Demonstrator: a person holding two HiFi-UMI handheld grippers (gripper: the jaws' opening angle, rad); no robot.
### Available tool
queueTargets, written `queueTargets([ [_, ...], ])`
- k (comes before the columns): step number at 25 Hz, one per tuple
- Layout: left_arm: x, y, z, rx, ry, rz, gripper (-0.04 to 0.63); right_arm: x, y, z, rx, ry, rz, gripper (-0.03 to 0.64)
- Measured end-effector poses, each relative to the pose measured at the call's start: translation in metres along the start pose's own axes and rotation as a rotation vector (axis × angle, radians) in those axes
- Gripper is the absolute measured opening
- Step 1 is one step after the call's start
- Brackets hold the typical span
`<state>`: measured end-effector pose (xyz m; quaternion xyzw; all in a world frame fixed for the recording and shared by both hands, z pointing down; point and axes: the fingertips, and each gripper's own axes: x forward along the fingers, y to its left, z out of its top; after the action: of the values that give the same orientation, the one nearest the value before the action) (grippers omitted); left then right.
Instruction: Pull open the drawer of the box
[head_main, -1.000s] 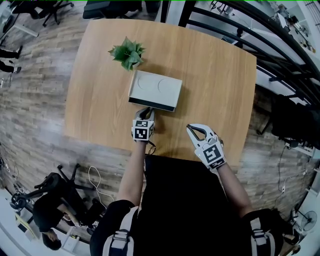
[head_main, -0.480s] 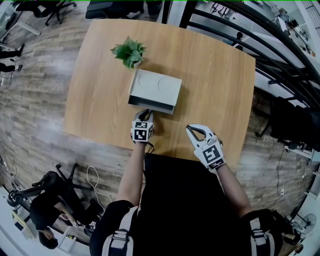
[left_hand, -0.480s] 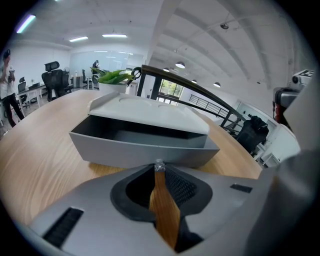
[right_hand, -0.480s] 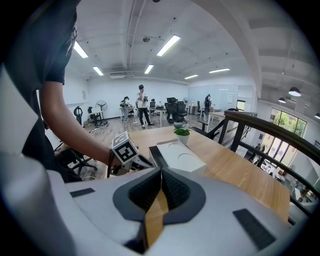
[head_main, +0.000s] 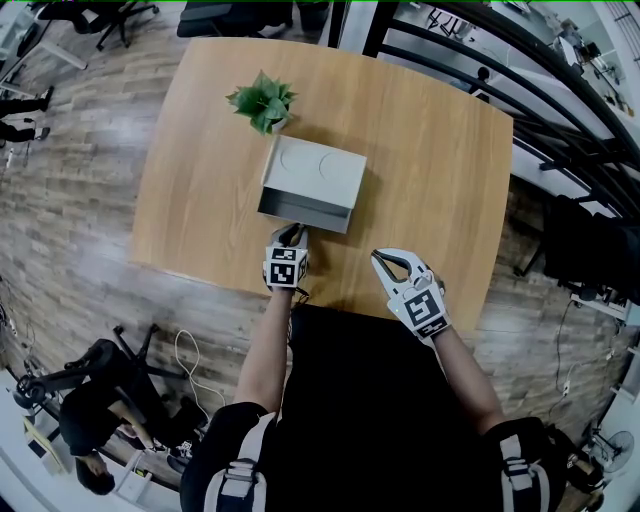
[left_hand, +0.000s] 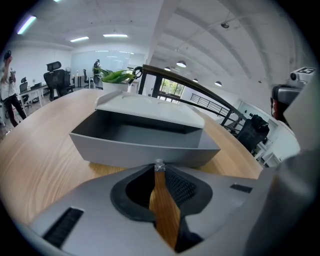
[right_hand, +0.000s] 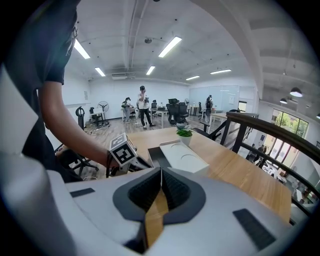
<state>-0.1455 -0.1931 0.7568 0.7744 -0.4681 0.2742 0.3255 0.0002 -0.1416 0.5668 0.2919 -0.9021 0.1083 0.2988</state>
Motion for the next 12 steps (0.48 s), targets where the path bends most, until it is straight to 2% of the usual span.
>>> queueTargets([
  [12, -0.014, -0.004, -0.015, 0.008, 0.017, 0.010, 0.081, -0.004, 0.009, 0.003, -0.013, -0.017, 0.011, 0.025],
])
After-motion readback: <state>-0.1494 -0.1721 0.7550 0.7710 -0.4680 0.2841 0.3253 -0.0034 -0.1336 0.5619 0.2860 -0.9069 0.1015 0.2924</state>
